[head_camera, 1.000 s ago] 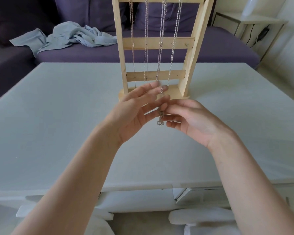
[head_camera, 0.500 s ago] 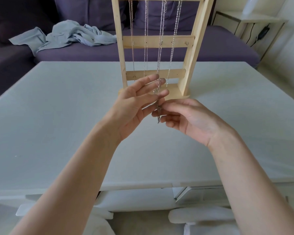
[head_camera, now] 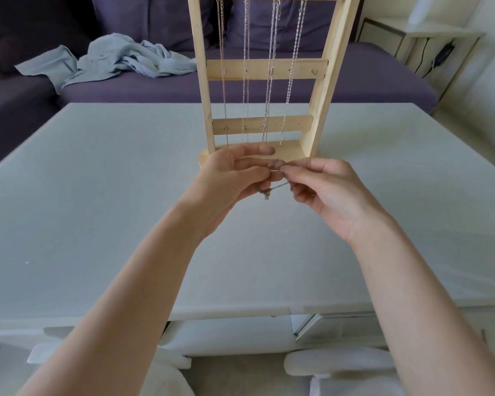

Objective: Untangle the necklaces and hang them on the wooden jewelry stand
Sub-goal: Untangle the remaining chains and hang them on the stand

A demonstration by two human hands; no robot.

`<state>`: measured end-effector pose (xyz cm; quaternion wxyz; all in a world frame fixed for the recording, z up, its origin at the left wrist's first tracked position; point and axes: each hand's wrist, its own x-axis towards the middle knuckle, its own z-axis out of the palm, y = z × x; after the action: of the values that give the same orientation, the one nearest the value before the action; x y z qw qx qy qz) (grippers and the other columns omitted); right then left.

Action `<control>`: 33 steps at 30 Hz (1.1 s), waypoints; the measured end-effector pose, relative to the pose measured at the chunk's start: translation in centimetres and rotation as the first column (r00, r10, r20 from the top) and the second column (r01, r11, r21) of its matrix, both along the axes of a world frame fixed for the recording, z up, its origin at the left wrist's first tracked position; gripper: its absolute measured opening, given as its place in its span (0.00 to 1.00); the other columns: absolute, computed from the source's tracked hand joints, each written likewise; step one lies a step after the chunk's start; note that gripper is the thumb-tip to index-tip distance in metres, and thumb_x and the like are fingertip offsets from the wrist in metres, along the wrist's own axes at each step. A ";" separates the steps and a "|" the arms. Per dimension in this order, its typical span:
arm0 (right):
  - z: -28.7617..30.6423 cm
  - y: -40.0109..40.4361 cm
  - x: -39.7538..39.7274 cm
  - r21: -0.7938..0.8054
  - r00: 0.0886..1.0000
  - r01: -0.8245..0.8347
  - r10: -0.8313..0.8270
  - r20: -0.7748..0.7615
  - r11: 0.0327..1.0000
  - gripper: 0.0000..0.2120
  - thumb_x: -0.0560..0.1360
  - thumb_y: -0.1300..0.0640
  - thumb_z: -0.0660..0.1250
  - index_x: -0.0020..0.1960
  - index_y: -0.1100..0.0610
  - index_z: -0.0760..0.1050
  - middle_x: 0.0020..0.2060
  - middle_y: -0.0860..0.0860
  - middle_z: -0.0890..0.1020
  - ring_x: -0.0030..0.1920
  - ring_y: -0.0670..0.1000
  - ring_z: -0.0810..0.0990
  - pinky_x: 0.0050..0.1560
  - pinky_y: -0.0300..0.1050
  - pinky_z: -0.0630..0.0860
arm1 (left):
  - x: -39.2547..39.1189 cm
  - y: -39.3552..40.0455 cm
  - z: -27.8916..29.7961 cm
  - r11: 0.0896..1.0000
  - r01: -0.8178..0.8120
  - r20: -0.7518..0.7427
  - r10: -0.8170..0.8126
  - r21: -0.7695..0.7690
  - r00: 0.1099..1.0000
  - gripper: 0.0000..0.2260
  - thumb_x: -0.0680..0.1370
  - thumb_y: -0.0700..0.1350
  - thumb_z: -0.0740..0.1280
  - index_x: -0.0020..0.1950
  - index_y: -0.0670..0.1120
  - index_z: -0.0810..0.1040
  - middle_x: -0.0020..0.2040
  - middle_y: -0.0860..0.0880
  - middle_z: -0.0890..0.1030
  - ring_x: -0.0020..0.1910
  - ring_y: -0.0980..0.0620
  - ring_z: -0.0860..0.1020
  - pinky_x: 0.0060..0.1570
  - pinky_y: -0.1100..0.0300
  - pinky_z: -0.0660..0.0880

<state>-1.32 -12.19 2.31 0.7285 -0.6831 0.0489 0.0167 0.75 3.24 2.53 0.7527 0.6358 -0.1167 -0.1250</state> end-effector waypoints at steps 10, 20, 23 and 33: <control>-0.1 -0.1 0.0 -0.220 0.999 -0.031 0.033 0.005 0.975 0.09 0.72 0.68 0.67 0.41 0.56 0.83 0.26 0.47 0.73 0.30 0.46 0.67 0.32 0.36 0.65 | 0.1 0.1 -0.5 0.992 -0.111 -0.057 0.114 0.062 0.992 0.05 0.76 0.31 0.65 0.47 0.40 0.77 0.38 0.46 0.83 0.37 0.55 0.81 0.44 0.66 0.78; -0.3 0.1 -0.2 -0.239 0.980 -0.197 0.185 -0.072 0.951 0.04 0.71 0.57 0.71 0.45 0.56 0.82 0.37 0.47 0.82 0.36 0.43 0.75 0.36 0.37 0.69 | -0.2 -0.1 0.1 0.995 -0.085 -0.112 0.078 -0.061 0.991 0.02 0.77 0.37 0.65 0.46 0.41 0.76 0.39 0.48 0.82 0.36 0.54 0.79 0.38 0.64 0.77; -0.5 0.7 -0.3 -0.224 0.968 -0.248 0.235 -0.083 0.943 0.02 0.71 0.61 0.72 0.43 0.59 0.81 0.36 0.51 0.81 0.32 0.43 0.75 0.34 0.36 0.68 | -0.1 -0.2 0.3 0.981 -0.077 -0.165 0.047 -0.180 0.985 0.04 0.78 0.37 0.64 0.45 0.42 0.76 0.37 0.50 0.81 0.34 0.55 0.77 0.39 0.64 0.74; -0.4 0.7 0.2 -0.080 0.980 -0.186 0.179 -0.081 0.979 0.03 0.73 0.64 0.68 0.41 0.61 0.79 0.26 0.50 0.77 0.27 0.46 0.69 0.26 0.33 0.65 | 0.5 0.5 -0.4 0.930 -0.247 -0.131 0.290 0.272 0.948 0.03 0.76 0.39 0.68 0.46 0.47 0.79 0.48 0.48 0.79 0.48 0.53 0.79 0.47 0.60 0.79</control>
<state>-1.15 -11.51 1.96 0.6910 -0.7148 0.0135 0.1065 1.26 3.74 2.14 0.6830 0.7232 0.0524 -0.0876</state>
